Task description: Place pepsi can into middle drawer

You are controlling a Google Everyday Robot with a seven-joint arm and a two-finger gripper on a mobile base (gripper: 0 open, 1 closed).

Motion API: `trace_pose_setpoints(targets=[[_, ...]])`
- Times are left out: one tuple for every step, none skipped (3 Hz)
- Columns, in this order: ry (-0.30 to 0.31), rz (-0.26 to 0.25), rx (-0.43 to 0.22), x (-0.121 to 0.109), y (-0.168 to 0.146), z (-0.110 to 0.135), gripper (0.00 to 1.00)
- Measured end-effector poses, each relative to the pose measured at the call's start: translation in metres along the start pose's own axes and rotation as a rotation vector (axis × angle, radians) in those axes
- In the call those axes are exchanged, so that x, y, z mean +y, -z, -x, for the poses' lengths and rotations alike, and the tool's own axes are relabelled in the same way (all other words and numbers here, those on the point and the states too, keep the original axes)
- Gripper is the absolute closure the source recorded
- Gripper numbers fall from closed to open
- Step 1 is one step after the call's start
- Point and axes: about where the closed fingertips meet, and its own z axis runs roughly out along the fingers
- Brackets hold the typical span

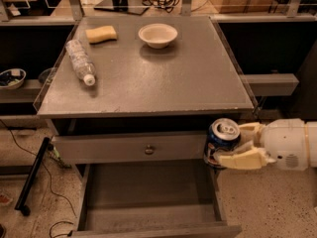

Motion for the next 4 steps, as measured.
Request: trace_pose_setpoints(targets=[[-0.023, 0.005, 0.011, 0.021, -0.032, -0.041, 1.00], [-0.023, 0.005, 0.011, 0.021, -0.032, -0.041, 1.00], [-0.038, 0.000, 0.003, 0.023, -0.039, -0.047, 1.00], [-0.048, -0.021, -0.016, 0.021, -0.056, -0.061, 1.00]])
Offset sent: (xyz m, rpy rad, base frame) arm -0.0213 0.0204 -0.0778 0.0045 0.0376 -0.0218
